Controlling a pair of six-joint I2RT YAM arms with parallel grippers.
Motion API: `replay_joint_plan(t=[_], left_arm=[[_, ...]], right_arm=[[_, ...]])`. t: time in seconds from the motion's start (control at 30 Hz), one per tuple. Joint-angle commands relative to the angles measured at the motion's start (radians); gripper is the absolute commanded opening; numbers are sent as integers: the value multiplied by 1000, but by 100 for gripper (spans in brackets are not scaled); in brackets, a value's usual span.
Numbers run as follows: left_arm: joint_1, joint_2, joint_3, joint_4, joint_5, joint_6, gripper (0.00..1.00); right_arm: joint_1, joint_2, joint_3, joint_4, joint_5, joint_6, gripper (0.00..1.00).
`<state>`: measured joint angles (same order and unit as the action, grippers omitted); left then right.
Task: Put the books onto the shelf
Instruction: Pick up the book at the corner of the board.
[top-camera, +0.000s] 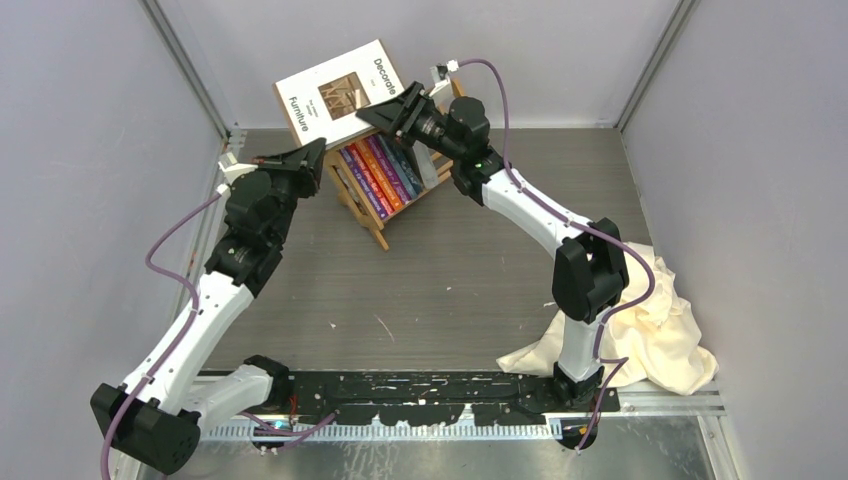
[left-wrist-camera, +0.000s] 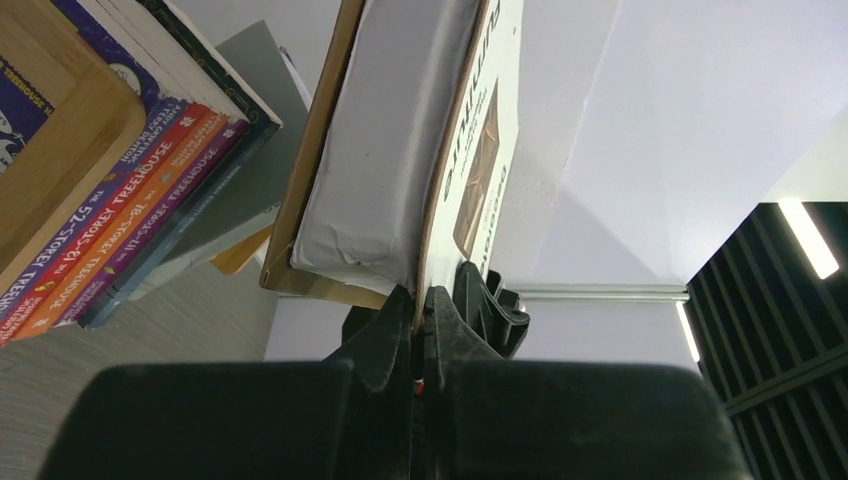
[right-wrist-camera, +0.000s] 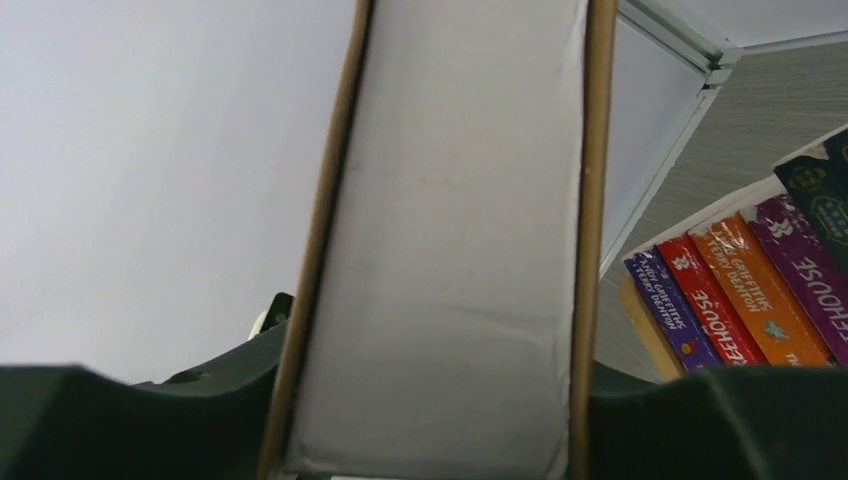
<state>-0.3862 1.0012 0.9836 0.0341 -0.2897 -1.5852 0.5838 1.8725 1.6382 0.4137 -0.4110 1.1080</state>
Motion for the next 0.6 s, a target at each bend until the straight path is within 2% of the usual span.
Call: replay_joint_plan(t=[0.0,0.17,0.27,0.37,0.57], left_arm=[[-7,-20,35,60,-2,28,0],[-6,-31,27,50,-6,27,0],[-7,-40,24,41,-10,27,15],[-7,-42,23,36,-12,29,22],[-7,-55,16,17,-23,33,36]], right_arm=[[-9,-37,18,71,1,-13,51],[-17,-42,13,73,-4,-14,49],[-24,-44,14,72,-11,-16,48],[-32,-43,18,70,-21,-18,44],[-45,-52,19,65,-34,-26,44]])
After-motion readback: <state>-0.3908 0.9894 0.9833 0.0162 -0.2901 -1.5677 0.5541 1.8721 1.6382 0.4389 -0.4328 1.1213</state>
